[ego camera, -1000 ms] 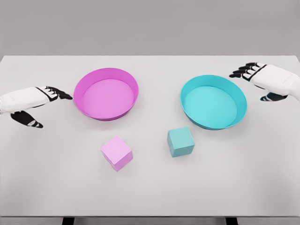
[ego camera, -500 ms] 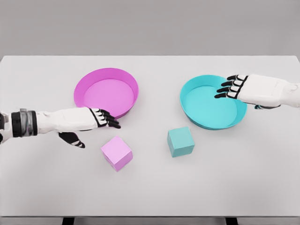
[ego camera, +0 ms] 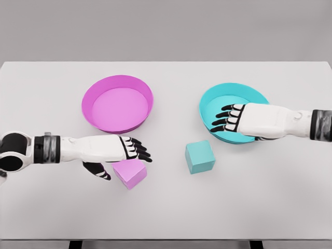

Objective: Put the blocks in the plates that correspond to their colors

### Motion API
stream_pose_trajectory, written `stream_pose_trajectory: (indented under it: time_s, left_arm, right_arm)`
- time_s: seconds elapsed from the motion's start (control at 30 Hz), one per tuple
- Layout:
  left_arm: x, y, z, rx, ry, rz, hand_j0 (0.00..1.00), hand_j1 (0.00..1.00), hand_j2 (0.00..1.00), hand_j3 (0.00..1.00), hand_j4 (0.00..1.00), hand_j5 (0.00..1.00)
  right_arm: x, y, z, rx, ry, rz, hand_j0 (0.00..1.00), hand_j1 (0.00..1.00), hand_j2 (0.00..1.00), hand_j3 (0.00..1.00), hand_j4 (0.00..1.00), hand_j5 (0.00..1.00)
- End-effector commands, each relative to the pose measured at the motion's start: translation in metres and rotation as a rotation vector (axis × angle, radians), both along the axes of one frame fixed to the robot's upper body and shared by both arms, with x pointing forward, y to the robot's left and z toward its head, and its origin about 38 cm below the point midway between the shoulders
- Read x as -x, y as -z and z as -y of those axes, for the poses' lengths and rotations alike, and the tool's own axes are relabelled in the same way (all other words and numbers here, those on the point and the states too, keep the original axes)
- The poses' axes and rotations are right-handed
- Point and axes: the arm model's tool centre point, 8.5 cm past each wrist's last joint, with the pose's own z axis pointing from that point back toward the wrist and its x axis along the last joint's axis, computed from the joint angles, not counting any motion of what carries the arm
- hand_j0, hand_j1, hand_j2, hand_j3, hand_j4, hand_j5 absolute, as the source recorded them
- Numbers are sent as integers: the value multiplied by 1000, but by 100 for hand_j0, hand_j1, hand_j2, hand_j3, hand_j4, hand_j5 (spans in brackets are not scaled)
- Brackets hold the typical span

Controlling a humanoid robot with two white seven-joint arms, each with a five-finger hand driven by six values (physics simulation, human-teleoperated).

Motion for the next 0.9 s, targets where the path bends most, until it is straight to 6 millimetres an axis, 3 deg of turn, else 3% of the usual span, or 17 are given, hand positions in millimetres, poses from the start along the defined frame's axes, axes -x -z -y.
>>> stream_pose_trajectory:
  time_s: [0.0,0.17,0.3,0.87]
  left_arm:
    - [-2,2,0,4,-8,-6,100,100,100,100,100,100]
    - [-1,5,3,-3,-2,-1,100,100,100,100,100,100]
    - [-3,8,4,-11,-6,1,100,100,100,100,100,100]
    - [-6,20,10,-19,-9,-9,100,100,100,100,100,100]
  right_arm:
    - [0,1,-11,-26,-21,-4,100,100,100,100,100,100]
    - [0,4,-26,-49,-50,-9,100,100,100,100,100,100]
    - [7,23,-39,-50,-80,-56,100,100,100,100,100,100]
    - [5,34,-49,34,-97,-93,100,100,100,100,100,100]
